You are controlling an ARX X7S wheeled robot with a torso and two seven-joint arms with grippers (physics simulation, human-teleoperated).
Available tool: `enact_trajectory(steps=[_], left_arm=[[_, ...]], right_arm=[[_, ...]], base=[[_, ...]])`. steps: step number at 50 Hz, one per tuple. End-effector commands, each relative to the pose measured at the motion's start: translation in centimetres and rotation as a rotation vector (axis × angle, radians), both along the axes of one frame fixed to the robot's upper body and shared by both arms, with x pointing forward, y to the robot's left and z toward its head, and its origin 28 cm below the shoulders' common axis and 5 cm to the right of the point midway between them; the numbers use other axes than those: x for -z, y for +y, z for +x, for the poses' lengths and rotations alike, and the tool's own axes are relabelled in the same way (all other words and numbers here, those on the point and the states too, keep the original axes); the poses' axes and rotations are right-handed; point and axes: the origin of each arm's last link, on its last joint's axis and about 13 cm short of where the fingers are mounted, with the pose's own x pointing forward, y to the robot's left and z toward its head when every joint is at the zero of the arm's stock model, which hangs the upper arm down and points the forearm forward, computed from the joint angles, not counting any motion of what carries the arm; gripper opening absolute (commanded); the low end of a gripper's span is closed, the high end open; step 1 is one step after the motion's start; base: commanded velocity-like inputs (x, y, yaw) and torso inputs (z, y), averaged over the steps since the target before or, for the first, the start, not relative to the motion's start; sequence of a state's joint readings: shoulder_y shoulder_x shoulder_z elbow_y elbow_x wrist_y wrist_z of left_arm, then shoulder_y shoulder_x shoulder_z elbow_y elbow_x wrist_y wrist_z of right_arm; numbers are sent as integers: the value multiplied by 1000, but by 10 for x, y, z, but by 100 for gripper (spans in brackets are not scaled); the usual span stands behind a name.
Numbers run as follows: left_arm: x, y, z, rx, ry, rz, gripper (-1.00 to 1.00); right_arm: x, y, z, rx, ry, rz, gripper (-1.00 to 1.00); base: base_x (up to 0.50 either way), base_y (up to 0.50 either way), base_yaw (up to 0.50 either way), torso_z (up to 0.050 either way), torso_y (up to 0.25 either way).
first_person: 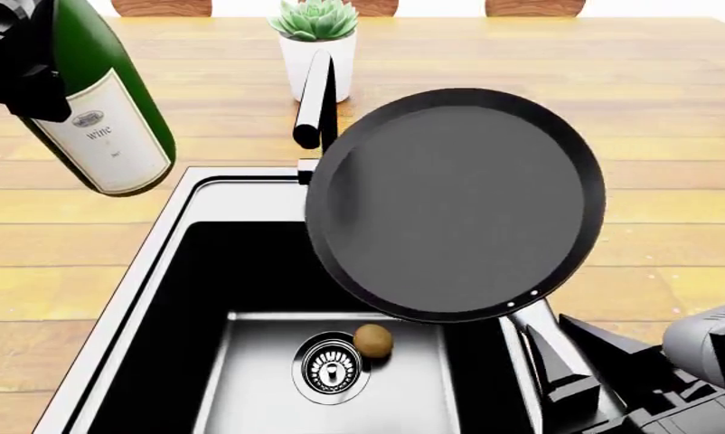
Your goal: Pick the pan and bottle and place them in the sink. Then turn on the water.
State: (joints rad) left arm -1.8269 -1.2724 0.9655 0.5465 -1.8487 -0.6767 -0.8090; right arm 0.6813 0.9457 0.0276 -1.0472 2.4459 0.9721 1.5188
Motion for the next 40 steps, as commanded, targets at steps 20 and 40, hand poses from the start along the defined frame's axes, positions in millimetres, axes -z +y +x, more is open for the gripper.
enact_trajectory(steps=[20, 40], left_arm=[[-15, -1, -5, -12, -66, -18, -100], [-8, 0, -4, -18, -53, -20, -100]], right_arm=[[1, 1, -3, -57, -12, -19, -100], [7, 19, 5, -160, 18, -20, -100]], base=[[0, 0, 0, 1, 3], [0, 0, 0, 1, 3]])
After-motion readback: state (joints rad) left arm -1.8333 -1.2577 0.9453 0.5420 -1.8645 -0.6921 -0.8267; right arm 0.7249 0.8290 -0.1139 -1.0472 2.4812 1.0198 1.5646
